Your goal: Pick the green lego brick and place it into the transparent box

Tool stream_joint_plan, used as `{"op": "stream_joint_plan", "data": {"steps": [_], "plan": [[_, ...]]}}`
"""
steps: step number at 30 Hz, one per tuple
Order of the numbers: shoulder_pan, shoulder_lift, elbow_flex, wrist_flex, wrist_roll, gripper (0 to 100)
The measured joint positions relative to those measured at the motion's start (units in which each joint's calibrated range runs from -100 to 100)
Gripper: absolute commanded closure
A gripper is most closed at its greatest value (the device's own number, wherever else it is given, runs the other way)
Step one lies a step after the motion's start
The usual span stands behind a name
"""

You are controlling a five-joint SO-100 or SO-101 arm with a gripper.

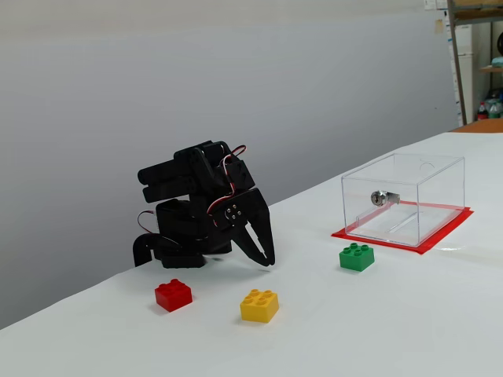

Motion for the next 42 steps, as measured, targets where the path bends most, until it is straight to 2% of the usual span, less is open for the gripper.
{"op": "stream_joint_plan", "data": {"steps": [3,9,14,23,35,42], "plan": [[0.0,0.0,-0.9,-0.3,0.0,98],[0.0,1.0,-4.4,-8.3,0.0,98],[0.0,10.3,-11.2,-13.3,0.0,98],[-0.6,27.7,-25.9,-14.2,0.0,98],[-18.1,31.5,-33.9,-14.2,-0.2,98],[-22.5,41.0,-40.4,-14.2,-0.2,98]]}}
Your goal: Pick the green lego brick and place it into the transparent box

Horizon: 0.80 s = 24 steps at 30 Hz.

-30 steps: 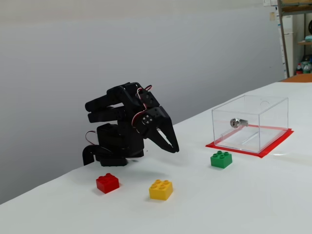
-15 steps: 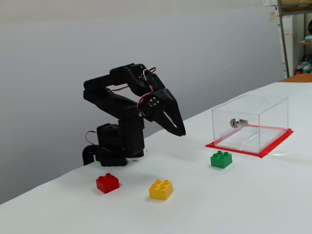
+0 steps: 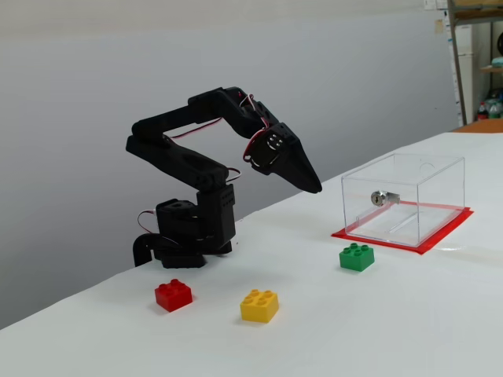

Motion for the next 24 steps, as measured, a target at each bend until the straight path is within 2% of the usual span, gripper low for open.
{"op": "stream_joint_plan", "data": {"steps": [3,13,18,24], "plan": [[0.3,5.7,-4.0,0.0,-0.8,98],[-0.9,21.3,-11.8,0.0,-9.5,98],[-5.2,26.6,-12.5,-0.7,-10.3,98],[-5.9,31.5,-13.4,-7.7,-10.3,98]]}}
